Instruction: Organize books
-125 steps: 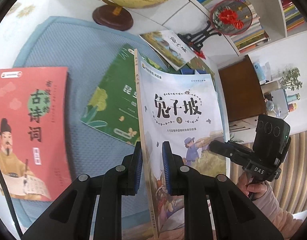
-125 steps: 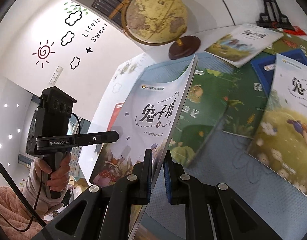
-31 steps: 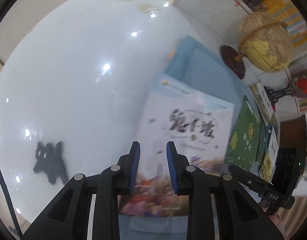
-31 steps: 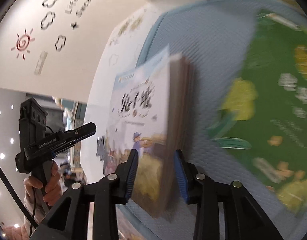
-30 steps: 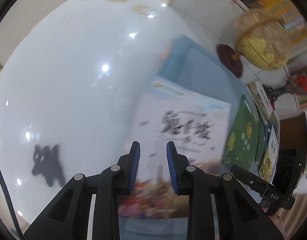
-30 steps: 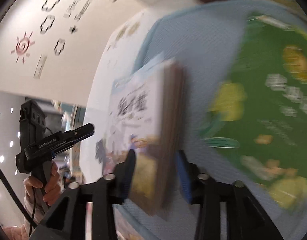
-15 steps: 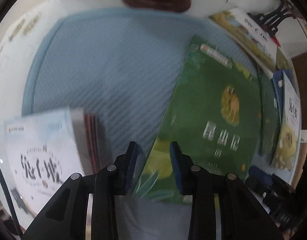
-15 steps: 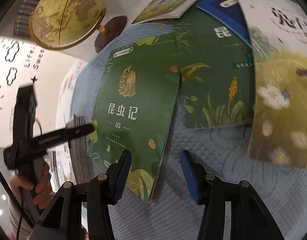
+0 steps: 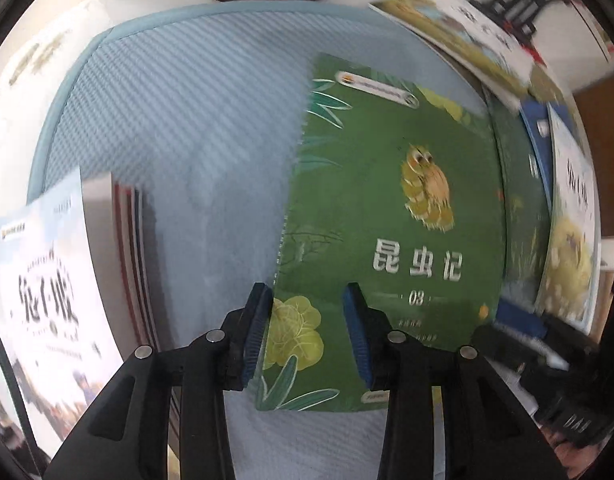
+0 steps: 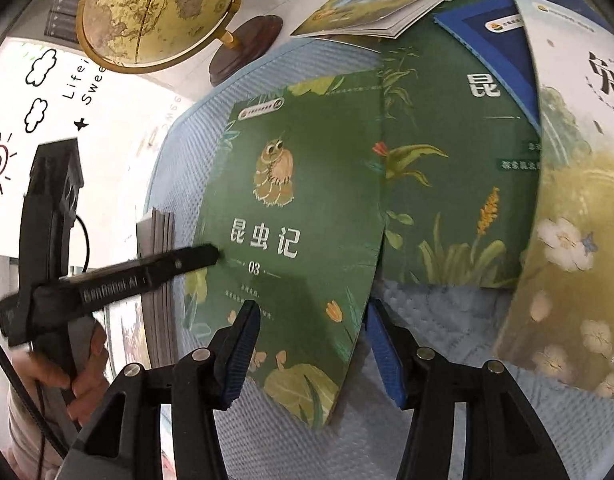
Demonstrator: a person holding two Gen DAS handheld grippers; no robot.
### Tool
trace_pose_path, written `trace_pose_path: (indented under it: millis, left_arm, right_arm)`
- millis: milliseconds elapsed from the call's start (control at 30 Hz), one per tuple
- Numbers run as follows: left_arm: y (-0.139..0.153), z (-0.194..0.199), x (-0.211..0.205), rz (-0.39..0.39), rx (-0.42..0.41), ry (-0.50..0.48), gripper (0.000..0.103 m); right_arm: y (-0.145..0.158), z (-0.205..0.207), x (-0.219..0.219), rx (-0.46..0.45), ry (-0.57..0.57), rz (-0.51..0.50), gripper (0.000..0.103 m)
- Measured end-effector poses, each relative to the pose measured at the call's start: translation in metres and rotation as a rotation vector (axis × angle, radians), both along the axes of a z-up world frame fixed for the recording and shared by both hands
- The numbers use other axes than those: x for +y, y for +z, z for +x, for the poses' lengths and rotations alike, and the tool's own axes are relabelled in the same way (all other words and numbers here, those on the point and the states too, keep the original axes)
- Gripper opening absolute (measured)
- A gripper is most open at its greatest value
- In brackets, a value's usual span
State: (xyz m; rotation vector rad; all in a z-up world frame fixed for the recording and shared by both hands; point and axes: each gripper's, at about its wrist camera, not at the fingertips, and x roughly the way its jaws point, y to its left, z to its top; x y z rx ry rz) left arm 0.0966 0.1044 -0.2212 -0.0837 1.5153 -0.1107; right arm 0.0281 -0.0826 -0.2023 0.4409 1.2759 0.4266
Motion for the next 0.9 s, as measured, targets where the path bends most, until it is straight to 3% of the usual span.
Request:
trace_pose_path:
  millis: [100, 267, 400, 433, 467, 533, 600, 900]
  left_arm:
    - [-0.001, -0.024, -0.007, -0.015, 0.018, 0.002, 0.035]
    - [-0.004, -0.095, -0.017, -0.086, 0.043, 0.001, 0.034]
    - [-0.012, -0.144, -0.003, -0.283, 0.079, 0.039, 0.031]
    - [-0.018, -0.151, 0.004, -0.327, 0.102, 0.060, 0.027]
    - [-0.020, -0.154, 0.009, -0.357, 0.096, 0.071, 0.022]
    - [-0.023, -0.152, 0.013, -0.377, 0.103, 0.065, 0.019]
    - [-0.024, -0.139, 0.014, -0.402, 0.109, 0.053, 0.018]
    - [-0.024, -0.102, 0.026, -0.487, 0.132, 0.060, 0.018]
  right_arm:
    - [-0.001, -0.008, -0.004, 0.005, 0.023, -0.020, 0.055]
    - [-0.005, -0.042, -0.009, 0.060, 0.111, -0.031, 0.055]
    - [-0.020, -0.075, -0.035, 0.152, 0.178, 0.083, 0.054]
    - [-0.024, -0.080, -0.043, 0.164, 0.184, 0.105, 0.050]
    - [-0.026, -0.082, -0.049, 0.163, 0.188, 0.125, 0.049]
    - [-0.031, -0.081, -0.057, 0.156, 0.192, 0.147, 0.036]
    - [-0.036, -0.075, -0.059, 0.158, 0.189, 0.171, 0.030]
    - [-0.036, -0.072, -0.067, 0.157, 0.231, 0.198, 0.029]
